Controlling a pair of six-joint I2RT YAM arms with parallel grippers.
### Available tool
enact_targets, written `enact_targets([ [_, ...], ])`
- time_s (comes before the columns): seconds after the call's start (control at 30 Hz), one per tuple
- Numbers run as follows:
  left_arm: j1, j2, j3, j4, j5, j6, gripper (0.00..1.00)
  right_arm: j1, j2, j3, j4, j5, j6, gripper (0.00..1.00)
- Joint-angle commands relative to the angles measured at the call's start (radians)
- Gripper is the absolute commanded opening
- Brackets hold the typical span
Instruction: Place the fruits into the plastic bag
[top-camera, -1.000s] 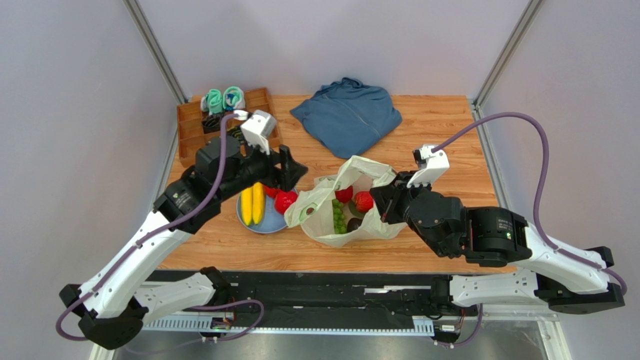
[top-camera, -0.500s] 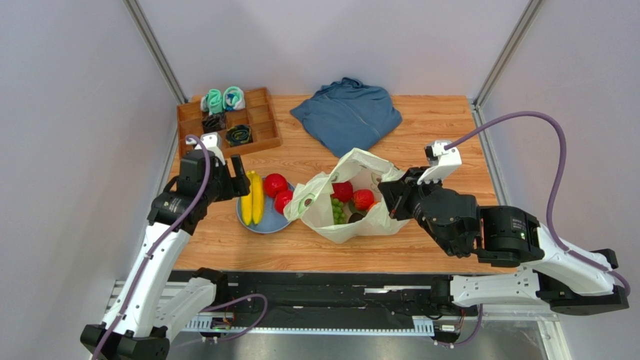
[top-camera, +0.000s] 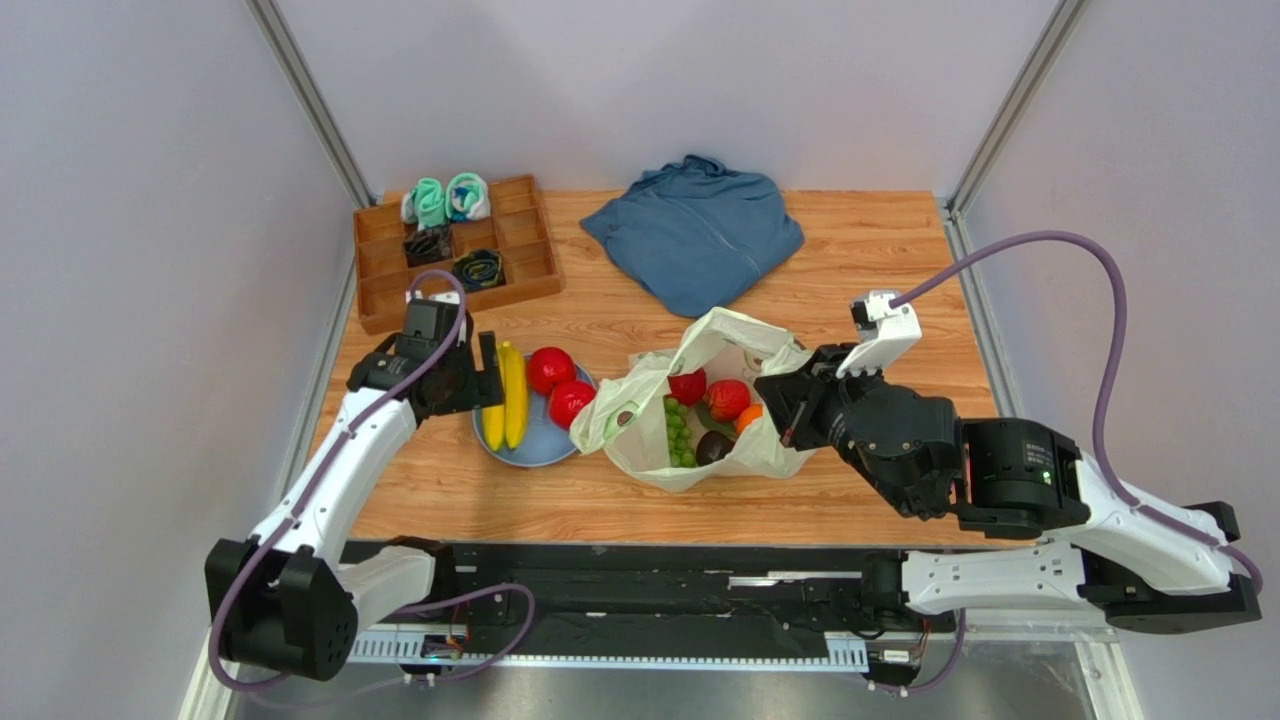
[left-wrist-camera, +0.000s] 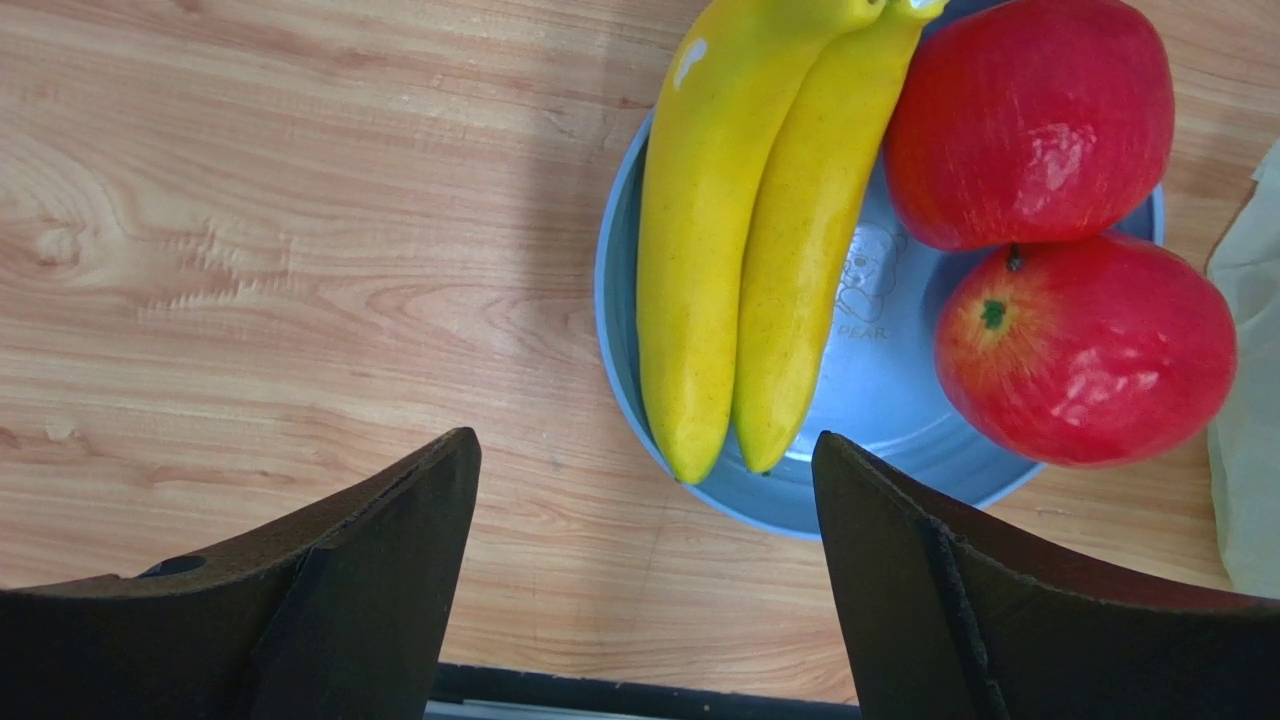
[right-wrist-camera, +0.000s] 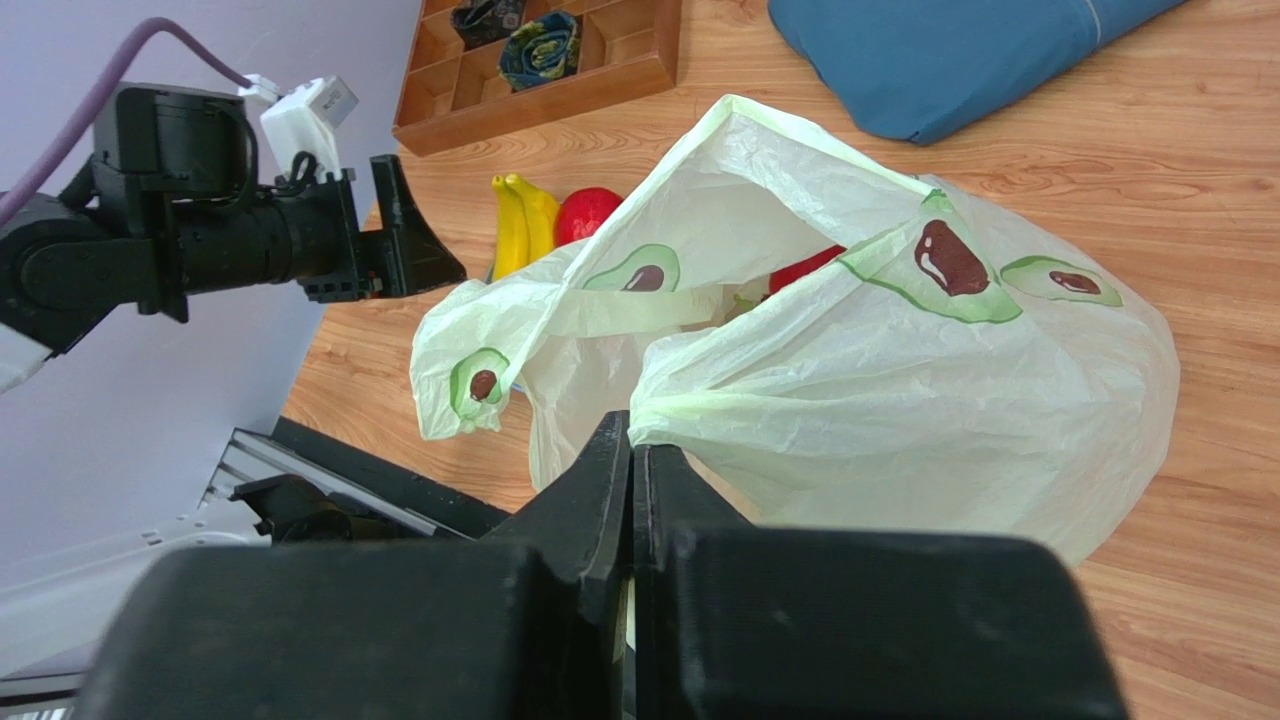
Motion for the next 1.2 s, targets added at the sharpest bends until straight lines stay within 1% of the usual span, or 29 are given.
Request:
enact_targets([
  [0.0, 0.013, 0.058, -0.003, 0.085, 0.039, 0.022, 0.9, -0.004, -0.016, -0.003, 0.036, 0.01, 0.031, 0.0],
  [0.17, 0.013, 0.115, -0.01, 0.152, 0.131, 0.028, 0.89, -0.002, -0.004, -0.002, 0.036, 0.013, 0.026, 0.0],
  [0.23, 0.013, 0.135, -0.006, 0.166, 0.139, 0.025, 0.88, -0.004, 0.003, -0.002, 0.036, 0.016, 0.025, 0.0],
  [0.47, 0.013, 0.277, 0.049, 0.141, 0.137, 0.043, 0.84, -0.004, 0.019, 0.003, 0.036, 0.017, 0.023, 0.0],
  [0.87, 0.01, 0.331, 0.054, 0.163, 0.199, 0.033, 0.75, -0.004, 0.042, 0.015, 0.043, 0.02, 0.008, 0.0],
  [1.07, 0.001, 0.36, 0.06, 0.151, 0.187, 0.028, 0.75, -0.006, 0.042, 0.014, 0.046, 0.01, 0.01, 0.0],
  [1.17, -0.019, 0.368, 0.069, 0.137, 0.148, 0.03, 0.75, -0.004, 0.039, 0.012, 0.045, 0.006, 0.014, 0.0],
])
